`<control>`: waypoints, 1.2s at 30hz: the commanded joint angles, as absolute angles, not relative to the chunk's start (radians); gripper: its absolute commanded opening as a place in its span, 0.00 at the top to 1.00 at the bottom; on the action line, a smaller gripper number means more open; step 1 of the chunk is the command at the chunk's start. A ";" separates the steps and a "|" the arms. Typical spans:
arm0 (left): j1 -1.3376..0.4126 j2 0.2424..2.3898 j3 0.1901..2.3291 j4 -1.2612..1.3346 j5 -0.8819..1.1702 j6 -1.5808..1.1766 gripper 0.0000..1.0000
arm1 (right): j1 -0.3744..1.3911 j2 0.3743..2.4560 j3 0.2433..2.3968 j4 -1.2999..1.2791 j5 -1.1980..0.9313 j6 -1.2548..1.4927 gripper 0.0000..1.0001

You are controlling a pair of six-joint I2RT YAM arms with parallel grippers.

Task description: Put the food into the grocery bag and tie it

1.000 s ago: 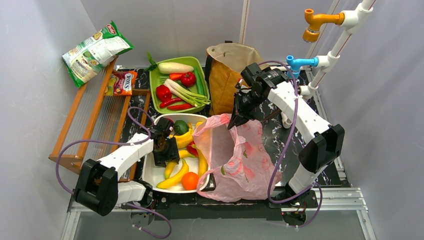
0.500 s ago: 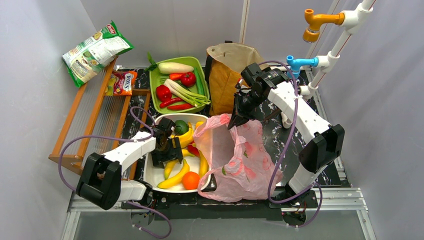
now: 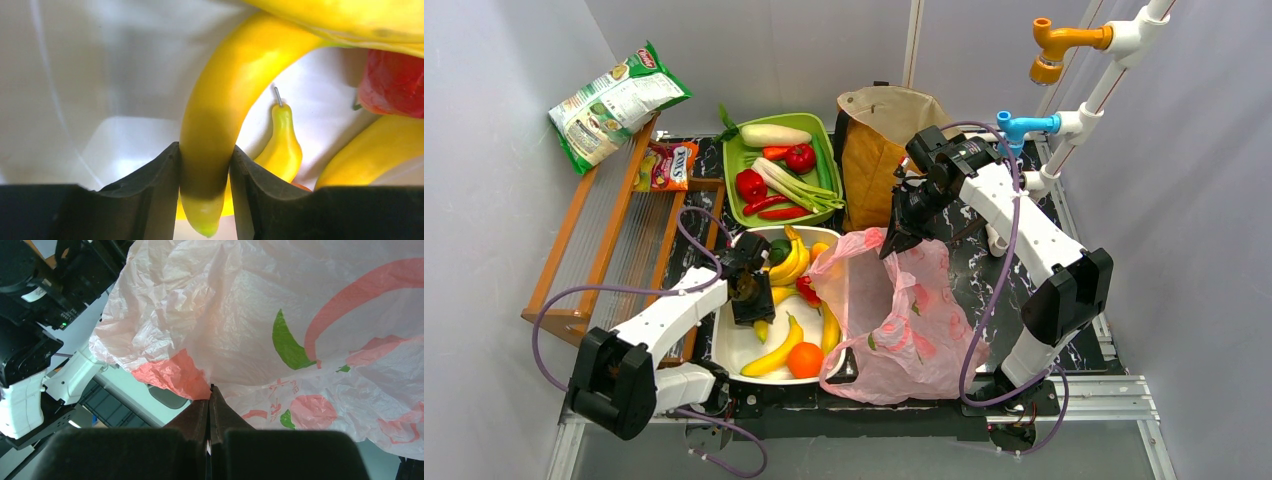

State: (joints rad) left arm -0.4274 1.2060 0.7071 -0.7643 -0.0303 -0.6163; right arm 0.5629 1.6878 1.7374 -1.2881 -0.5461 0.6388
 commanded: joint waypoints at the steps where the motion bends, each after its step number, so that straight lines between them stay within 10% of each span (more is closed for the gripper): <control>1: -0.423 1.143 0.770 -0.812 -0.100 -0.603 0.73 | 0.553 1.691 1.777 -1.310 -0.563 0.633 0.99; 18: -0.422 1.079 0.997 -1.021 -0.111 -0.556 0.99 | 0.552 1.725 1.843 -1.320 -0.568 0.634 0.99; 36: -0.421 0.909 1.256 -1.243 -0.063 -0.449 1.00 | 0.549 1.769 1.903 -1.337 -0.575 0.637 0.99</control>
State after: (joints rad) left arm -0.4263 0.9314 1.1790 -1.2030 -0.1329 -0.4984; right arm 0.5564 1.7603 1.8488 -1.3106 -0.5541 0.6365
